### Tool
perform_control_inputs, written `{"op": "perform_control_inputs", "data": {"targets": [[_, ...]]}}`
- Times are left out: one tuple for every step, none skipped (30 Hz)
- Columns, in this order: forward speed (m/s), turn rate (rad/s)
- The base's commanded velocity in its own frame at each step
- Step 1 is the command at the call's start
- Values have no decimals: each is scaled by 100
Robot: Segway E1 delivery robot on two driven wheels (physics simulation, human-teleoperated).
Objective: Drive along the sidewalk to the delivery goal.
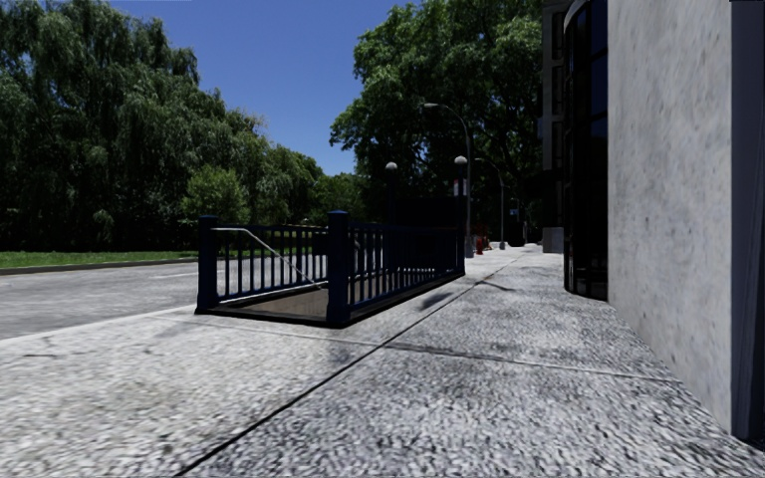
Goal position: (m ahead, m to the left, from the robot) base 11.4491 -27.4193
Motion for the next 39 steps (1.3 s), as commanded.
{"op": "perform_control_inputs", "data": {"targets": [[200,0],[200,-2],[200,-20],[200,-35],[200,-53],[200,-64],[200,-70],[200,-71],[200,-72],[200,-72],[200,-72],[200,-72],[200,-55],[200,-46],[200,-43],[200,-37],[200,-36],[200,-35],[200,-35],[200,-35],[200,-35],[200,-35],[200,-35],[200,-35],[200,-35],[200,-35],[200,-35],[200,-35],[200,-35],[200,-35],[200,-35],[200,-35],[200,-35],[200,-35],[200,-35],[200,-35],[200,-35],[200,-35],[200,-35]]}}
